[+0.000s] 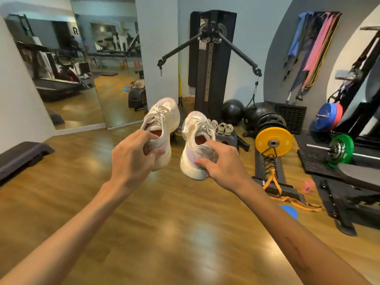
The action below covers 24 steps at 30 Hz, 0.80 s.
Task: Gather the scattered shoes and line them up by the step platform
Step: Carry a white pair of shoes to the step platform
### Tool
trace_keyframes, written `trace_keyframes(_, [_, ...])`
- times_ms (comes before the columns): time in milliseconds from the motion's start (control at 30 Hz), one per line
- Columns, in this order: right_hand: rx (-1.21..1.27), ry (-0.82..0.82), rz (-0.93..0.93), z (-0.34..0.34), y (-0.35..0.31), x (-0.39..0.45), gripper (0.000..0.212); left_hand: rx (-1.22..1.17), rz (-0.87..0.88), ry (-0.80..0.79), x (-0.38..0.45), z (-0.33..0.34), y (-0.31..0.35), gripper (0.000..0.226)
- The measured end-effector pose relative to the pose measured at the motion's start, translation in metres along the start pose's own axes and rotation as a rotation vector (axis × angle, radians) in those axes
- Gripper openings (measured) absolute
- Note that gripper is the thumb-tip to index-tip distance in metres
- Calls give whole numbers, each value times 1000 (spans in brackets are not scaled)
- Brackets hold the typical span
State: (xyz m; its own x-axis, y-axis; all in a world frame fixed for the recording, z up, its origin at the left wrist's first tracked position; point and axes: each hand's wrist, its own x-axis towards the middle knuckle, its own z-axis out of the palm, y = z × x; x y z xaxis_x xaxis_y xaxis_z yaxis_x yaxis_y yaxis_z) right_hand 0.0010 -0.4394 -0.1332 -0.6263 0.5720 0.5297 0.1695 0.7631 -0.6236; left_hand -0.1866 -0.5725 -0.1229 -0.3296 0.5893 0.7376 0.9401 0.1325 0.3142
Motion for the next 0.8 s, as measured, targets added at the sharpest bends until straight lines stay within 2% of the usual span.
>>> trace_keyframes(400, [51,-58,59,43,206,236,22,22,-59,-64,170,231,-110,36])
trace_keyframes(533, [80,-140,94,57,263,321,28,33,-124,-61,231,292,-144,34])
trace_keyframes(800, [86,-182,133,122,377,476,25,48,-184,-28,347,420,-256,29])
